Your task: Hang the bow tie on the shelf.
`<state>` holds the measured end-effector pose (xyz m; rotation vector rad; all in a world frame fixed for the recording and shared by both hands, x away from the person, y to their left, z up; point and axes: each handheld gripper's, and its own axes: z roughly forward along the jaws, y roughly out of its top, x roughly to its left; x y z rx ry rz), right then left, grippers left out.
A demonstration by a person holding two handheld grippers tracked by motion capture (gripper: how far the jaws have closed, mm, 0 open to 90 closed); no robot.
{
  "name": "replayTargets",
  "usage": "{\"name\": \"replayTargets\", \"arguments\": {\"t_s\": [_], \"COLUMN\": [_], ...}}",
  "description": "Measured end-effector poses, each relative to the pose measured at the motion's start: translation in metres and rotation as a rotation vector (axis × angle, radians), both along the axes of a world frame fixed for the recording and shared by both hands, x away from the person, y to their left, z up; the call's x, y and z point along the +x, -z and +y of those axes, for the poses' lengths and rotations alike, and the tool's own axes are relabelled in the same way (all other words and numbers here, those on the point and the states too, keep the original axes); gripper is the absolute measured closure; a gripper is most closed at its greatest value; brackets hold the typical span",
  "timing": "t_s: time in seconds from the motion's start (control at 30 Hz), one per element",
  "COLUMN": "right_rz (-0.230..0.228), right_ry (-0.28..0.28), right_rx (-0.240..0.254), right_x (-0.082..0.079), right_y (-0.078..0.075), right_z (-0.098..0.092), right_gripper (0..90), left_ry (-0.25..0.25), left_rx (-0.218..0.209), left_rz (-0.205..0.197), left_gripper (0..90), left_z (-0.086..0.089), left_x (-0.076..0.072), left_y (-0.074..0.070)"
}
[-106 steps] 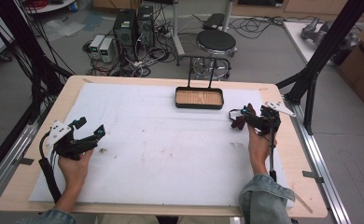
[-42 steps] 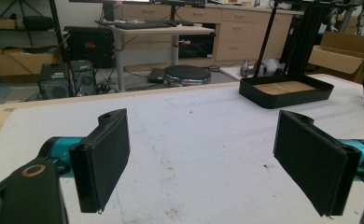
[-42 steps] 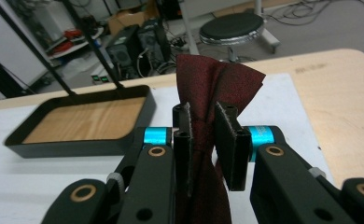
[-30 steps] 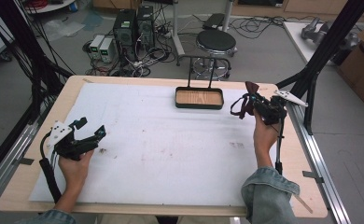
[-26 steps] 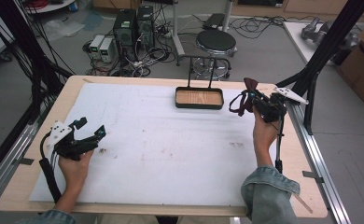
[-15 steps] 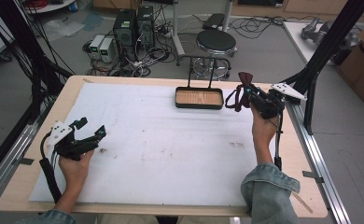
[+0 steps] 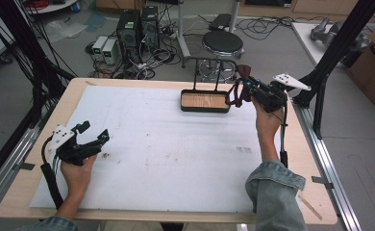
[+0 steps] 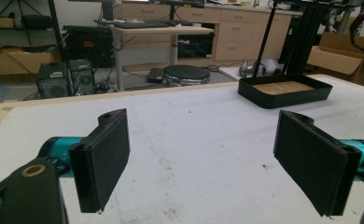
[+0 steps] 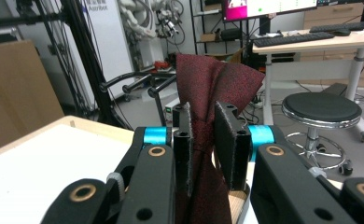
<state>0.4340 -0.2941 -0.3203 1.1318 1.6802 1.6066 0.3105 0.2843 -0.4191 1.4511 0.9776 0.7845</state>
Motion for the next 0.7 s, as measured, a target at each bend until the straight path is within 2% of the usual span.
{"name": "replayTargets", "arguments": {"t_s": [0.1,0.33,0.57,0.7], "right_rz": [-0.006,-0.010,-0.002,-0.014], "right_ry": [-0.005,-0.012,-0.002,0.006], "right_rx": [-0.021,-0.030,-0.037,-0.035], "right_x": [0.006,0.018,0.033,0.040], "right_y": [-0.003,-0.006,-0.007,-0.007], "right_z": [0.008,0.019,0.025,0.023], "right_gripper": [77.5,77.6,77.5,77.6], "left_ry": [0.000,0.006,0.008,0.006], "left_rx": [-0.003,-0.008,-0.011,-0.010], "left_rz": [-0.002,-0.001,0.002,0.002], "left_gripper": [18.9,18.9,18.9,18.9], "left_z": [-0.001,-0.001,0.000,0.000], "left_x": [0.000,0.000,0.000,-0.001], "left_y": [0.000,0.001,0.001,0.002]}}
